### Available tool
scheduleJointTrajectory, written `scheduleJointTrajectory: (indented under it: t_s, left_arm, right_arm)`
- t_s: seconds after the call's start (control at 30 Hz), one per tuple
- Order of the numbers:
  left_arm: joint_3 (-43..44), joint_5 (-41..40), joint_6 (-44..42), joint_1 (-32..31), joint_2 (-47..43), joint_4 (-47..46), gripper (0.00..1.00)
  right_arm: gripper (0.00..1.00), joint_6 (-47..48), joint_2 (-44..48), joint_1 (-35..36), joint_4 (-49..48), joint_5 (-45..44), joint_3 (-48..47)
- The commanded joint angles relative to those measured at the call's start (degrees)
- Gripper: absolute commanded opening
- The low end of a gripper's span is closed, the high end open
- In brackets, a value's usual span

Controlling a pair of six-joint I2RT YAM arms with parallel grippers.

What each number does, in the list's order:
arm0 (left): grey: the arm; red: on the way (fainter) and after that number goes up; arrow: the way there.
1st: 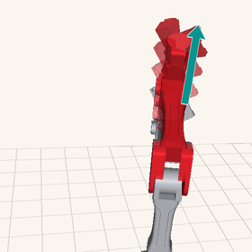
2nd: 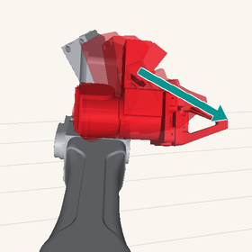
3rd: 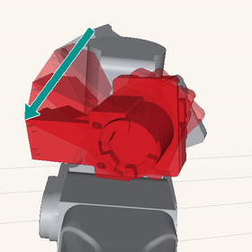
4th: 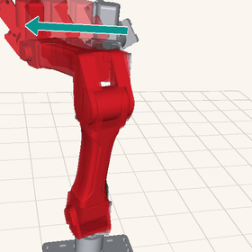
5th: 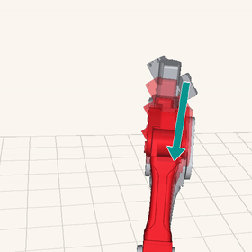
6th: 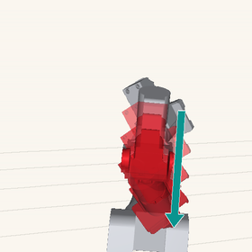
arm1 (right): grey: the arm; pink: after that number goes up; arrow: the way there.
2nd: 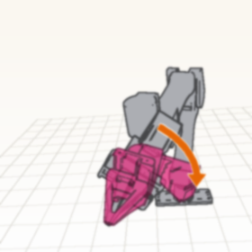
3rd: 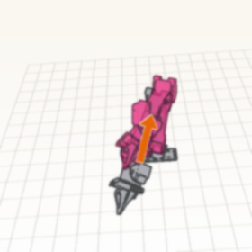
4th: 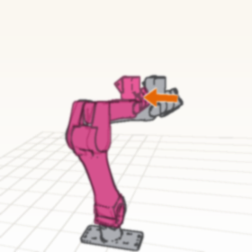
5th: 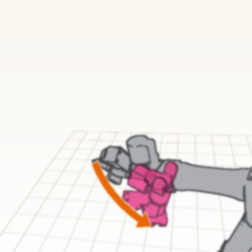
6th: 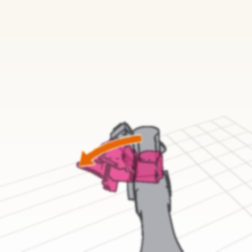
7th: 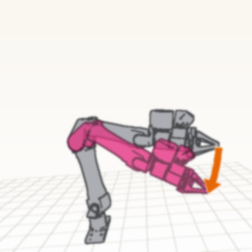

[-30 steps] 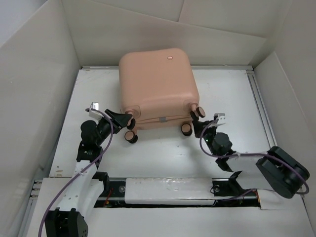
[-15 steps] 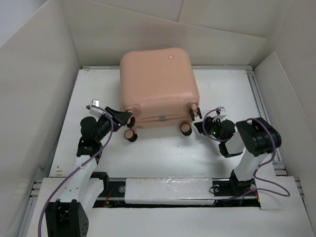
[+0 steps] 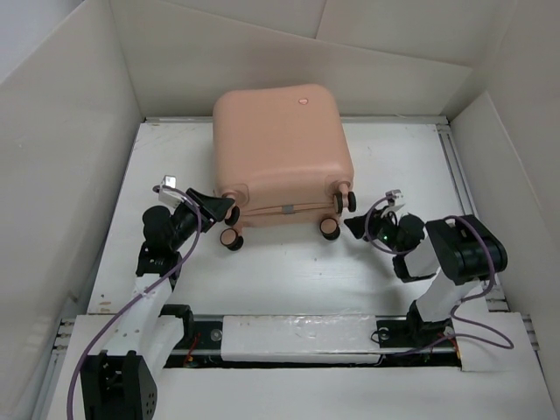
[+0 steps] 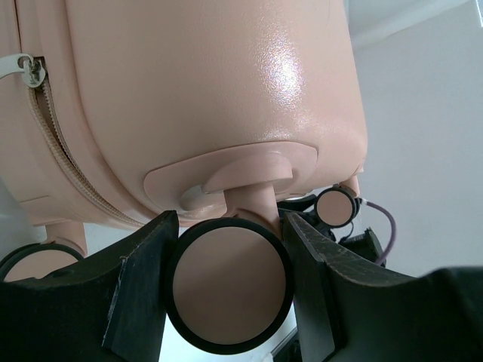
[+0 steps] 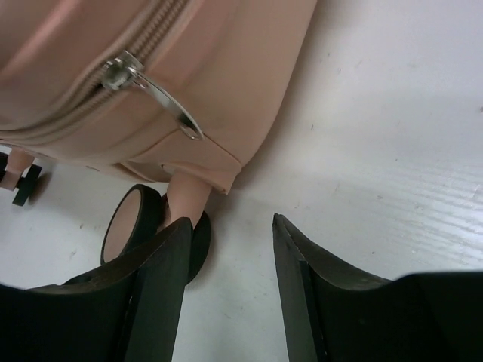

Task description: Pack the luggage

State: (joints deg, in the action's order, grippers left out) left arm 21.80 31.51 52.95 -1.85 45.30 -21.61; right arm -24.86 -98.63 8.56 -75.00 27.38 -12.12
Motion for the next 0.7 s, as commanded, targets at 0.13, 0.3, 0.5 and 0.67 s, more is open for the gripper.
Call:
scheduleJointTrajectory:
  t_s: [0.13,0.3,0.5,0.67]
  left_arm:
    - [2.63,-0.22,0.23,0.18,-0.03,-8.80,0.00]
    - [2.10,0.31,0.23,0.18,-0.56,-8.80,0.00]
    - [1.58,0.31,0.23,0.18,-0.56,-9.33,0.00]
    - [1.58,0.31,0.23,0.18,-0.56,-9.33,0.00]
  right_arm:
    - [0.54,1.13,2.30,-2.92,-29.06,2.42,-1.76]
    - [0.52,0.00,1.25,-4.07,-29.06,5.84,-5.45]
    - [0.51,-1.77,0.63,-4.69,-29.06,10.67,-10.28]
    - [0.50,-3.52,-1.56,-5.22,-29.06,13.92,-13.19]
